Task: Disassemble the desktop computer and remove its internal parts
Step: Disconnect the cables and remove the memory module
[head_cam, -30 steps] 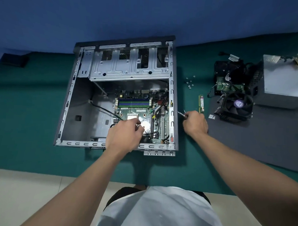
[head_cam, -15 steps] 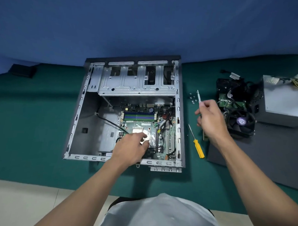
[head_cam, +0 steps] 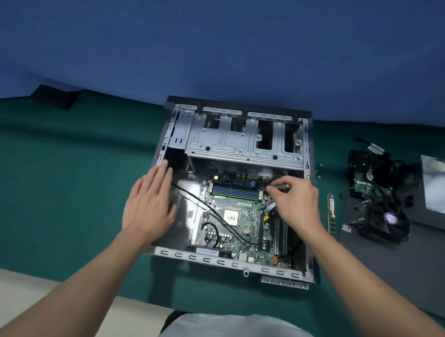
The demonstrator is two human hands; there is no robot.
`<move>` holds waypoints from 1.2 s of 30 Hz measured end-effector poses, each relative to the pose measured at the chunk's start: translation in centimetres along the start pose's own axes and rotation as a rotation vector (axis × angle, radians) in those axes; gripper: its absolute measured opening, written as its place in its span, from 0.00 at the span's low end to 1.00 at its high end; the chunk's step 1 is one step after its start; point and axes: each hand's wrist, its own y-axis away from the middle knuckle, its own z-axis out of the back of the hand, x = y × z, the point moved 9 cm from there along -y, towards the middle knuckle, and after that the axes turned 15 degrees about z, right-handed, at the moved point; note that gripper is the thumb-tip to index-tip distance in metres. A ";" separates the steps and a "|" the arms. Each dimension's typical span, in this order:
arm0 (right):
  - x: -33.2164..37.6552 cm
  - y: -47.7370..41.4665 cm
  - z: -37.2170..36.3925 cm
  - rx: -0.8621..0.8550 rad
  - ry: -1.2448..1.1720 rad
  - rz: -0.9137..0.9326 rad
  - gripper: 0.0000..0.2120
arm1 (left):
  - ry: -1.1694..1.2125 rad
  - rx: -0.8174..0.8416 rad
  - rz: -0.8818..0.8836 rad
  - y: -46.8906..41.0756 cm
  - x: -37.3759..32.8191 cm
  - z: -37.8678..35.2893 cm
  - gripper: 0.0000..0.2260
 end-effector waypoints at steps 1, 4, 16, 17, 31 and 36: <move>-0.3 -0.3 -0.7 -0.012 0.013 -0.018 0.05 | 0.032 0.028 -0.008 -0.3 0.2 -0.3 0.35; -1.4 -1.5 -2.5 -0.080 -0.007 -0.091 0.05 | 0.251 0.049 0.035 -0.6 0.8 0.0 0.34; -4.8 -4.0 -4.6 -0.078 0.143 -0.327 0.09 | 0.456 0.116 0.288 -0.9 2.6 -0.3 0.32; -4.9 -4.0 -4.6 -0.076 0.143 -0.331 0.10 | 0.454 0.122 0.292 -0.9 2.5 -0.3 0.32; -4.8 -4.8 -5.4 0.050 0.237 -0.365 0.12 | 0.430 0.144 0.304 -0.9 2.3 -0.1 0.33; -5.2 -5.2 -5.7 0.105 0.310 -0.366 0.14 | 0.429 0.140 0.303 -0.9 2.3 0.1 0.33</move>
